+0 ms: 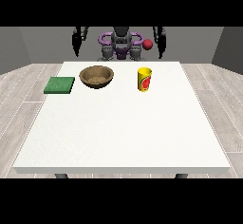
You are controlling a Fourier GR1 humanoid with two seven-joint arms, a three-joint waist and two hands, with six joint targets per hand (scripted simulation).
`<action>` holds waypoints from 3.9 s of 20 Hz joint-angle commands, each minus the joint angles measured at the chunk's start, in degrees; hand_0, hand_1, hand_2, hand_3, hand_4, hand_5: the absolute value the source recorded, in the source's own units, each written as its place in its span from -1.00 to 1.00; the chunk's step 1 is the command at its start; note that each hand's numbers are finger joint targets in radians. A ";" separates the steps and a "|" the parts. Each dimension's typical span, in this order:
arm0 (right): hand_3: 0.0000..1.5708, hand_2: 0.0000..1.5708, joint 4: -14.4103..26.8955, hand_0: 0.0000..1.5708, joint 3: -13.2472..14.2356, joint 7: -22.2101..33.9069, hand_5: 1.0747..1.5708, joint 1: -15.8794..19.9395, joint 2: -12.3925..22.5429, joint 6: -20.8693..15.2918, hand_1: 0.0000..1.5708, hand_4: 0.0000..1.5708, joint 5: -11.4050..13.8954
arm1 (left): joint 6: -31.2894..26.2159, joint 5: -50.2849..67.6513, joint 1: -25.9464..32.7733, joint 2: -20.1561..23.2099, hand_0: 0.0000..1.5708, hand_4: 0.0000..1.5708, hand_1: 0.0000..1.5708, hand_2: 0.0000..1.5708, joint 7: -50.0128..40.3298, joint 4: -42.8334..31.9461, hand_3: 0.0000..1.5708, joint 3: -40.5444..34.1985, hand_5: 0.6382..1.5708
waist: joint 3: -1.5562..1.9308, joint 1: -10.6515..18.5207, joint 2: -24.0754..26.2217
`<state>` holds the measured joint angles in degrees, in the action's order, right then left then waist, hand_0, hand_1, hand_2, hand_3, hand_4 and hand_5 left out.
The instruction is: Pick the cup and pour the ball into the bowl, then pick the bowl and place it on the pad
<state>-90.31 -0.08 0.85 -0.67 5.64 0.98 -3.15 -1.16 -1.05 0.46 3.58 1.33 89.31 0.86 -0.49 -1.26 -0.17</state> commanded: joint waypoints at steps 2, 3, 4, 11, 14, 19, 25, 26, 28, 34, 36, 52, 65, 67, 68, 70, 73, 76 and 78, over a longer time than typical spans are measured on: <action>-1.00 -1.00 -3.86 -1.00 0.52 2.86 0.99 0.38 1.75 0.11 -1.00 -1.00 -0.14 | 0.00 -0.03 -0.65 1.30 -1.00 -1.00 -1.00 -1.00 -2.67 4.03 -1.00 -0.22 0.90 | 0.27 -0.26 10.11; -1.00 -1.00 -4.36 -1.00 0.70 3.57 0.99 0.45 2.39 0.18 -1.00 -1.00 0.01 | -0.01 0.00 -0.58 1.67 -1.00 -1.00 -1.00 -1.00 -3.35 4.67 -1.00 -0.39 0.90 | 0.26 0.00 11.61; -1.00 -1.00 -4.94 -1.00 0.76 4.34 0.99 0.39 2.50 0.11 -1.00 -1.00 -0.14 | -0.09 0.03 -0.71 2.01 -1.00 -1.00 -1.00 -1.00 -4.22 5.27 -1.00 -0.46 0.90 | 0.36 -0.14 13.15; -1.00 -1.00 -3.45 -1.00 5.87 -1.48 0.99 -2.04 0.87 -0.33 -1.00 -1.00 -4.49 | 6.17 10.39 6.62 -3.48 -1.00 -1.00 -1.00 -1.00 -3.24 15.69 -1.00 12.21 0.90 | 0.50 4.06 13.26; -1.00 -1.00 -5.54 -1.00 6.44 -4.87 0.98 -3.29 1.37 2.90 -1.00 -1.00 -6.33 | 8.22 6.25 7.97 -3.53 -1.00 -1.00 -1.00 -1.00 3.71 14.52 -1.00 13.99 0.86 | 0.49 1.68 8.12; -1.00 -1.00 -4.00 -1.00 3.34 -4.48 0.97 3.24 -0.44 0.69 -1.00 -1.00 -3.04 | 6.34 4.57 -2.00 -1.06 -1.00 -1.00 -1.00 -1.00 3.08 12.66 -1.00 7.26 0.71 | 0.48 1.40 1.38; -1.00 -1.00 2.53 -1.00 8.00 -12.22 0.97 9.10 3.18 5.20 -1.00 -1.00 -5.75 | 6.00 3.31 -11.05 1.86 -1.00 -1.00 -1.00 -1.00 6.95 7.04 -1.00 1.60 0.46 | 0.51 0.33 -9.48; -1.00 -1.00 1.24 -1.00 5.82 -11.76 0.97 10.26 0.73 3.18 -1.00 -1.00 -4.45 | 6.09 3.13 -13.87 2.97 -1.00 -1.00 -1.00 -1.00 5.72 4.30 -1.00 -0.13 0.41 | 0.50 -0.97 -9.85; -1.00 -1.00 5.25 -1.00 9.01 -15.80 0.97 12.00 4.16 6.89 -1.00 -1.00 -6.24 | 6.24 3.48 -15.65 3.25 -1.00 -1.00 -1.00 -1.00 8.27 3.02 -1.00 -1.58 0.35 | 0.52 -0.62 -13.89; -1.00 -1.00 12.21 -1.00 11.02 -18.84 0.96 13.93 6.13 7.96 -1.00 -1.00 -5.32 | 3.40 3.59 -18.64 5.56 -1.00 -1.00 -1.00 -1.00 14.04 -8.25 -1.00 -4.94 0.33 | 0.50 -1.01 -12.55; -1.00 -1.00 10.11 -1.00 10.20 -13.04 0.96 15.41 6.41 7.58 -1.00 -1.00 -5.91 | 4.63 2.26 -20.88 4.14 -1.00 -1.00 -1.00 -1.00 14.65 -14.46 -1.00 -4.78 0.30 | 0.48 -2.52 -8.77; -1.00 -1.00 21.82 -1.00 15.00 -24.20 0.95 19.11 10.68 14.24 -1.00 -1.00 -8.45 | 12.80 -0.98 -28.73 -1.97 -1.00 -1.00 -1.00 -1.00 37.15 -37.64 -1.00 -8.22 0.34 | 0.48 -5.76 -16.87; -1.00 -1.00 21.57 -1.00 17.80 -23.18 0.95 23.40 15.81 19.98 -1.00 -1.00 -12.94 | 28.50 -9.04 -34.80 5.78 0.68 0.09 0.68 1.00 39.92 -48.38 1.00 -11.68 0.87 | 0.48 -11.28 -21.15; -1.00 -1.00 24.09 -1.00 19.03 -25.90 0.94 21.85 17.97 21.92 -1.00 -1.00 -12.48 | 31.73 -10.38 -33.93 3.43 0.70 0.11 0.70 1.00 40.44 -48.04 1.00 -10.57 0.86 | 0.50 -11.60 -20.97; -1.00 -1.00 21.87 -1.00 18.41 -20.67 0.94 22.51 16.47 18.77 -1.00 -1.00 -13.01 | 31.68 -10.78 -34.69 2.82 0.71 0.12 0.71 1.00 39.86 -50.60 1.00 -10.22 0.86 | 0.46 -11.48 -18.27; -1.00 -1.00 24.51 -1.00 19.70 -22.31 0.94 21.16 18.72 21.10 -1.00 -1.00 -13.11 | 31.78 -11.48 -33.19 3.47 0.72 0.15 0.72 1.00 42.10 -50.54 1.00 -9.77 0.86 | 0.48 -9.38 -17.33; -1.00 -1.00 32.24 -1.00 20.51 -24.17 0.95 21.20 19.07 21.47 -1.00 -1.00 -12.12 | 35.04 -17.52 -35.63 3.36 0.70 0.24 0.70 1.00 32.06 -47.79 1.00 -4.51 0.91 | 0.56 -6.40 -12.01; -1.00 -1.00 38.69 -1.00 23.34 -23.20 0.95 21.11 21.22 20.13 -1.00 -1.00 -12.36 | 35.37 -24.11 -36.41 3.54 0.75 0.29 0.75 1.00 23.53 -45.89 1.00 1.52 0.91 | 0.72 -2.13 -5.63; -1.00 -1.00 40.39 -1.00 21.76 -27.00 0.96 17.25 19.59 20.59 -1.00 -1.00 -9.93 | 35.90 -27.63 -36.57 2.20 0.76 0.32 0.76 1.00 18.58 -45.59 1.00 4.42 0.93 | 0.65 -1.28 -2.63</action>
<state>-55.16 21.09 -23.43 18.98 25.06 21.71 -14.64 33.28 -22.41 -34.99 6.49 28.01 42.67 0.09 0.15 -5.49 -7.83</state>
